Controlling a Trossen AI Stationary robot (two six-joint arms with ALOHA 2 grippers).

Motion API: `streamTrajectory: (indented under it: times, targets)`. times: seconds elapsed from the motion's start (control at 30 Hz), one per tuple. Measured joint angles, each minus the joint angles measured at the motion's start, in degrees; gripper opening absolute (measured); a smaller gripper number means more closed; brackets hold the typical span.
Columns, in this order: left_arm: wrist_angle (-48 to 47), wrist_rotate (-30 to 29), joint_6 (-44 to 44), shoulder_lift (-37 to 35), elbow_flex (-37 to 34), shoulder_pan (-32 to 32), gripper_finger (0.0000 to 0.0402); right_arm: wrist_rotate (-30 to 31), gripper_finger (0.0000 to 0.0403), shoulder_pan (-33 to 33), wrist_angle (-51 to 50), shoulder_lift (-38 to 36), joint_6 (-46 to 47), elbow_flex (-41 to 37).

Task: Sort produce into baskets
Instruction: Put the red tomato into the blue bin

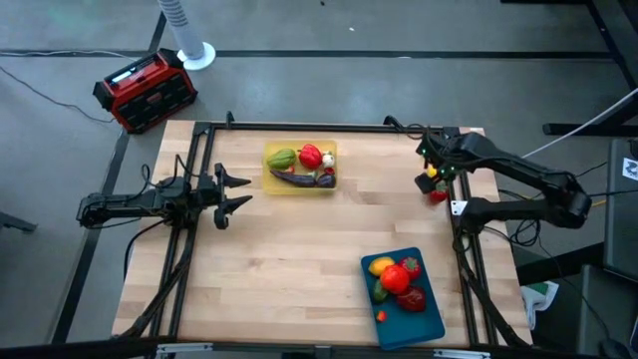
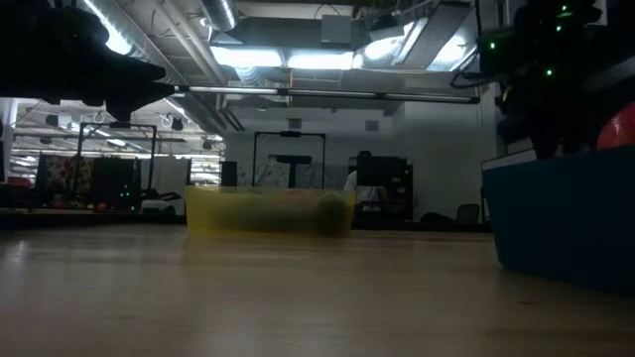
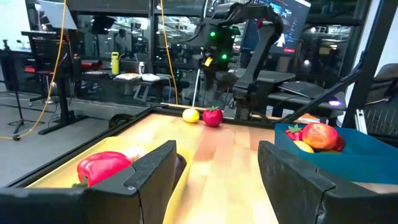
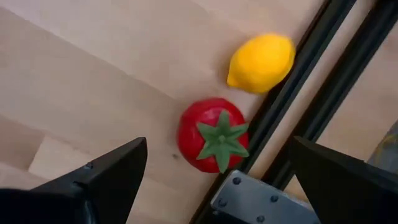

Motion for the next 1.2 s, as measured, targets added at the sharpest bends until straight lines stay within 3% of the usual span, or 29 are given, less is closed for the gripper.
streamTrajectory:
  times: [0.2, 0.5, 0.83, 1.2]
  targets:
    - [-0.1, 0.0, -0.2, 0.0, 0.0, 0.0, 0.0223, -2.6, 0.0386, -4.2, 0.6, 0.3, 0.0, -3.0]
    - [-0.2, 0.0, -0.5, 0.0, 0.0, 0.0, 0.0223, -2.6, 0.0386, -4.1, 1.8, 0.3, -2.6, -9.7]
    - [-0.2, 0.0, -1.2, 0.0, 0.0, 0.0, 0.0223, -4.6, 0.0385, -4.1, 10.4, 0.2, -2.6, -14.6]
    - [-0.2, 0.0, -1.2, 0.0, 0.1, 0.0, 0.0223, -3.5, 0.0385, -4.1, 13.0, 4.6, 1.7, -14.9]
